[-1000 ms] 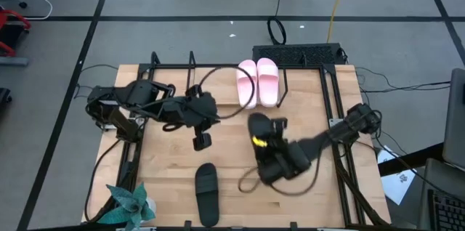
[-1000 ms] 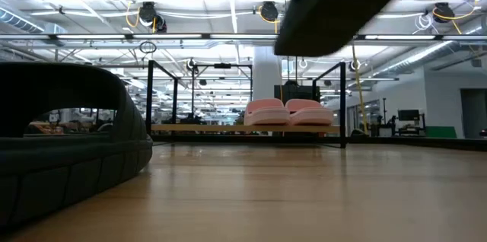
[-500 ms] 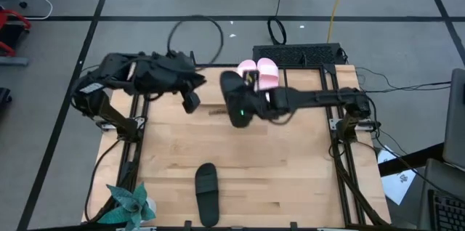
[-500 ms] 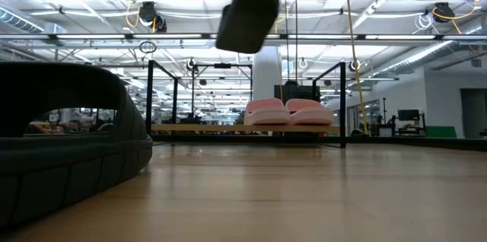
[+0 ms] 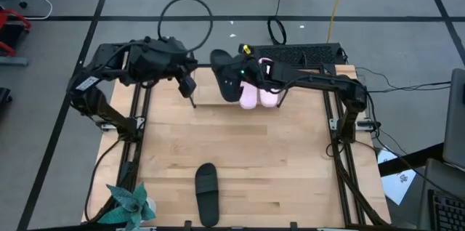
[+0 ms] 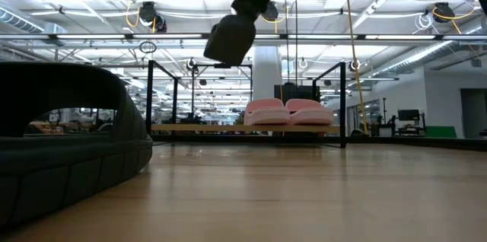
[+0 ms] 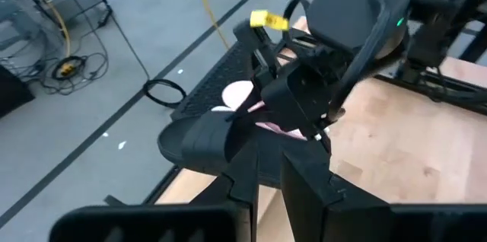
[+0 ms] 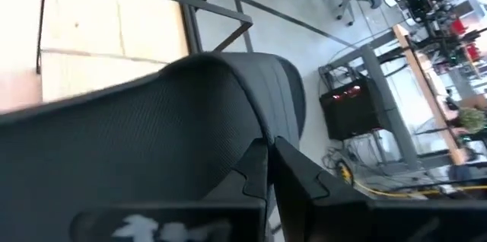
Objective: Pick and place slides into the shelf
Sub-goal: Put the right black slide on the shelf
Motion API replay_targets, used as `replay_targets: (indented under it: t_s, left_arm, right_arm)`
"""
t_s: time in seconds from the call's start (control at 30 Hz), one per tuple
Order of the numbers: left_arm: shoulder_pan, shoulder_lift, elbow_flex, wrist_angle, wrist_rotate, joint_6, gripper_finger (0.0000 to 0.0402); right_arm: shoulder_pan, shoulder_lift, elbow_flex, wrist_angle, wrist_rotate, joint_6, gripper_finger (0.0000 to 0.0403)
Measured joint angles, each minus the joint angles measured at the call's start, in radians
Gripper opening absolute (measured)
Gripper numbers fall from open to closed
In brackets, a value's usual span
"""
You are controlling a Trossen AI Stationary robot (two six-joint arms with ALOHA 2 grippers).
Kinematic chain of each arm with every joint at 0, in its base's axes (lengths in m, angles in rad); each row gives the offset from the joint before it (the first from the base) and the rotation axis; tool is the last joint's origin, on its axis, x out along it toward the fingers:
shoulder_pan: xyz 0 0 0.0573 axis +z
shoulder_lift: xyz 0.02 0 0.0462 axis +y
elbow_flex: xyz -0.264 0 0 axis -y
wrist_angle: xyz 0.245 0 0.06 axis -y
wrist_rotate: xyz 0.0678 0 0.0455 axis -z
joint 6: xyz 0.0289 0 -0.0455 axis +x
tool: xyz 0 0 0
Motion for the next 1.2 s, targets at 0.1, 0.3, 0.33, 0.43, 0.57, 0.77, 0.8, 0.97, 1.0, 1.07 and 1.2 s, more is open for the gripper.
replay_targets:
  t_s: [0.1, 0.3, 0.33, 0.43, 0.57, 0.77, 0.8, 0.97, 1.0, 1.07, 1.2]
  left_arm:
    - [0.027, 0.000, 0.000, 0.011, 0.000, 0.011, 0.0051]
    - [0.065, 0.000, 0.000, 0.047, 0.000, 0.067, 0.0051]
    - [0.070, 0.000, 0.000, 0.053, 0.000, 0.073, 0.0051]
    - [0.082, 0.001, 0.000, 0.070, 0.000, 0.083, 0.0051]
    - [0.088, 0.001, 0.000, 0.071, 0.002, 0.089, 0.0051]
    - [0.088, 0.001, 0.000, 0.070, 0.010, 0.088, 0.0051]
    - [0.088, 0.001, 0.000, 0.070, 0.011, 0.090, 0.0051]
    - [0.088, 0.001, 0.000, 0.071, 0.010, 0.104, 0.0051]
    - [0.088, 0.001, 0.000, 0.070, 0.010, 0.104, 0.0051]
    - [0.088, 0.001, 0.000, 0.071, 0.010, 0.105, 0.0051]
    - [0.088, 0.001, 0.000, 0.071, 0.010, 0.106, 0.0051]
  right_arm:
    - [-0.026, 0.001, -0.051, 0.092, -0.025, -0.004, 0.0000]
    - [-0.050, 0.007, -0.117, 0.230, -0.072, -0.017, 0.0000]
    - [-0.052, 0.019, -0.117, 0.245, -0.073, -0.018, 0.0000]
    - [-0.064, 0.057, -0.117, 0.268, -0.075, -0.018, 0.0000]
    - [-0.076, 0.121, -0.117, 0.292, -0.064, -0.023, 0.0000]
    - [-0.085, 0.179, -0.119, 0.320, -0.037, -0.024, 0.0000]
    - [-0.088, 0.180, -0.119, 0.324, -0.036, -0.024, 0.0000]
    - [-0.098, 0.195, -0.117, 0.334, -0.039, -0.014, 0.0000]
    - [-0.102, 0.196, -0.117, 0.324, -0.042, -0.014, 0.0000]
    - [-0.107, 0.198, -0.119, 0.320, -0.045, -0.009, 0.0000]
    - [-0.115, 0.211, -0.116, 0.336, -0.044, -0.003, 0.0000]
